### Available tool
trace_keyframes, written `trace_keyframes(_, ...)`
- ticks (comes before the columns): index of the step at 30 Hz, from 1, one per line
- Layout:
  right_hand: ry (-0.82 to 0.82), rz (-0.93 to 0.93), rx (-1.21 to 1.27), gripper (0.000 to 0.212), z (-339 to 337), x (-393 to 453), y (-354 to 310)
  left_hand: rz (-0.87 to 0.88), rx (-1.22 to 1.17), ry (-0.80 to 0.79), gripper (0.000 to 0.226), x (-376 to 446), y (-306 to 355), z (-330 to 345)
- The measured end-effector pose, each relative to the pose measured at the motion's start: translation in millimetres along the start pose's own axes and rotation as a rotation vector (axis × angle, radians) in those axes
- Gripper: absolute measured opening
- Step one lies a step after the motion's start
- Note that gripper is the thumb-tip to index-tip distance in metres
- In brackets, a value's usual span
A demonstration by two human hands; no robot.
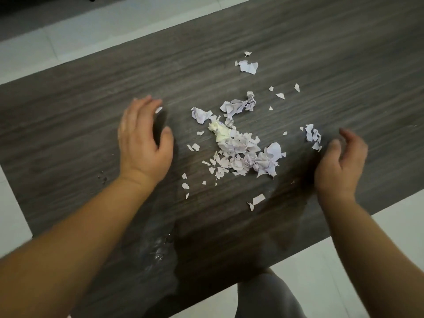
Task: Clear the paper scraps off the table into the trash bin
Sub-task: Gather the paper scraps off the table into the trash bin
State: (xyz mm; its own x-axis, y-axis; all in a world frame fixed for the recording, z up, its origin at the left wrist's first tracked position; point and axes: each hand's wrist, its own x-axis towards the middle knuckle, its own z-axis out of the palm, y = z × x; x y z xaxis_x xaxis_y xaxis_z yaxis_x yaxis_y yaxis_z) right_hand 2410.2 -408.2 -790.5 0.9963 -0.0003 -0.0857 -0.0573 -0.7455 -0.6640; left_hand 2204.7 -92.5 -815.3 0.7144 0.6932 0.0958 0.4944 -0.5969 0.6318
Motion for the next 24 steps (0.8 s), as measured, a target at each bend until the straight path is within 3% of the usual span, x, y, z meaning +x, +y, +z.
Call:
trace_keyframes(6,-0.185,-0.295,0.047,0.048,59.5,27.3,-8.0,0.166,-0.103,-0.312,0.051,30.5,49.5,58.1)
trace_keyframes(11,-0.38,-0.532,0.178,0.043,87.4,-2.0,-28.5,0.283,-0.246,-0.4,0.04,15.5,85.2,84.0)
trace_keyframes(14,-0.423,-0.54,0.215,0.044,76.7,-29.8,-19.9,0.387,-0.266,-0.516,0.036,-10.2,87.6,78.5)
trace_keyframes(17,-0.437,-0.561,0.174,0.049,60.1,-47.1,-5.8,0.347,-0.277,-0.435,0.034,-30.7,72.2,70.7)
trace_keyframes(21,-0.469,-0.763,0.037,0.071,58.2,-57.9,6.0,0.389,-0.264,-0.324,0.037,-44.3,63.1,77.0)
trace_keyframes(24,-0.47,-0.795,-0.031,0.084,68.5,-64.4,-0.3,0.374,-0.392,-0.25,0.041,-47.0,58.2,81.2)
